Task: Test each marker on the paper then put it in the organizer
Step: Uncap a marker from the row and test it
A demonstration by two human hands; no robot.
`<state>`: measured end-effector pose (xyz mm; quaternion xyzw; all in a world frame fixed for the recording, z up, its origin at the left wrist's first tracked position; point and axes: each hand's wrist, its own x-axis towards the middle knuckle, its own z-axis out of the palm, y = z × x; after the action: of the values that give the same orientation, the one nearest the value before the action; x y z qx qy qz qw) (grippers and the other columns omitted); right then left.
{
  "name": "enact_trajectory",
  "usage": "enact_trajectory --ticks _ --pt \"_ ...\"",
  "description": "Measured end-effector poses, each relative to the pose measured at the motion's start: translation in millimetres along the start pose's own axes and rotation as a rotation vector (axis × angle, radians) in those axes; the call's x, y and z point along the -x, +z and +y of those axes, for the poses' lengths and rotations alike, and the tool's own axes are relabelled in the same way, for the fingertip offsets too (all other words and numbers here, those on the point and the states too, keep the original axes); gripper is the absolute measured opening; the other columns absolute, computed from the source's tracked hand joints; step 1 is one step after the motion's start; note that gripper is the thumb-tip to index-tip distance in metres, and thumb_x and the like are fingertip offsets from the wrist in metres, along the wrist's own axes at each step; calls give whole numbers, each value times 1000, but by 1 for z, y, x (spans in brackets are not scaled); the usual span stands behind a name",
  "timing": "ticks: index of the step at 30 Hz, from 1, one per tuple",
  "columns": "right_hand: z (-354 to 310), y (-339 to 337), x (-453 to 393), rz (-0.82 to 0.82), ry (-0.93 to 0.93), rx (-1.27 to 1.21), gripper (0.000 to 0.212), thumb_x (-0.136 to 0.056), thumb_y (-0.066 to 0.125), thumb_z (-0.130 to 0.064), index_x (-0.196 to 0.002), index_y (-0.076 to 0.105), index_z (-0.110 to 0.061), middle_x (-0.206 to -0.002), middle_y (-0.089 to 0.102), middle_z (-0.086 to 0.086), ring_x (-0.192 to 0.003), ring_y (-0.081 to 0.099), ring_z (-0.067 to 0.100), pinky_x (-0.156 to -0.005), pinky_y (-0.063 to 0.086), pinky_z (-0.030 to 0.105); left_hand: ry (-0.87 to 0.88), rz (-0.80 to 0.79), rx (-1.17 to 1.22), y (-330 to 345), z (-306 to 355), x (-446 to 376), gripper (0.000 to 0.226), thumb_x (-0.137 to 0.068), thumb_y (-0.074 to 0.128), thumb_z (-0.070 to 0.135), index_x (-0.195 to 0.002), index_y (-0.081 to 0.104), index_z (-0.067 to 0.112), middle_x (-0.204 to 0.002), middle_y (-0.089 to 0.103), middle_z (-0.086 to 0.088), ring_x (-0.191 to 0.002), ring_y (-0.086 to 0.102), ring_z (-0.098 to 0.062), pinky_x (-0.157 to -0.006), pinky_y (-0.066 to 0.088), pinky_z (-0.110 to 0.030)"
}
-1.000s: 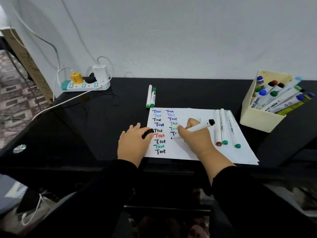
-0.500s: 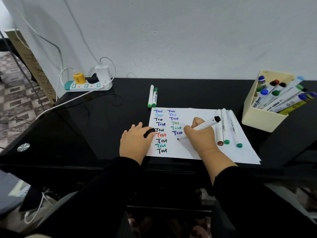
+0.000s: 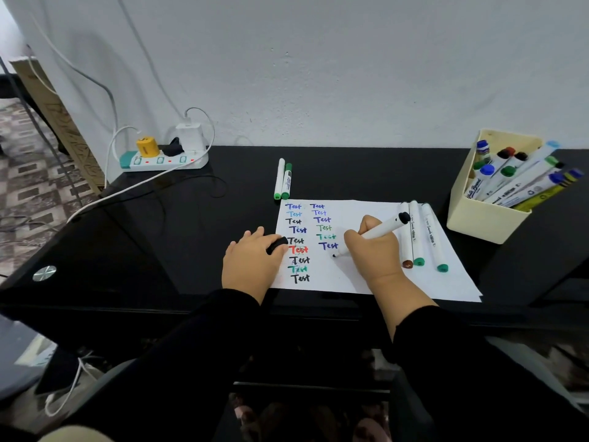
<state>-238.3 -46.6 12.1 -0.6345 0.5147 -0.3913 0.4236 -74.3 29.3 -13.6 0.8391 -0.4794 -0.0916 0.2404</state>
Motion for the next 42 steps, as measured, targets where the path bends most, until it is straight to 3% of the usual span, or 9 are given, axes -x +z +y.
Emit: enact_trajectory --ticks 33,37,42 --pt "1 -1 -3 35 42 -23 35 -82 44 0 -61 21 -17 -59 21 0 -53 21 13 -49 19 24 5 -5 -40 -1 0 -1 40 -96 42 43 -133 50 30 -152 32 0 -142 21 -20 -116 13 -40" --pt "-1 -6 -6 39 137 -141 37 -83 46 -2 -59 23 -18 -57 24 -2 -53 22 12 -50 20 24 4 -24 -36 -1 0 -1 41 -97 40 43 -134 49 30 -152 30 0 -143 20 -20 -116 11 -40" --pt "-5 -17 -19 -75 287 -224 34 -84 52 -9 -60 30 -18 -59 37 5 -55 30 16 -52 25 26 -8 -47 -25 0 0 -2 41 -97 39 44 -135 48 31 -153 28 1 -143 18 -19 -116 9 -39"
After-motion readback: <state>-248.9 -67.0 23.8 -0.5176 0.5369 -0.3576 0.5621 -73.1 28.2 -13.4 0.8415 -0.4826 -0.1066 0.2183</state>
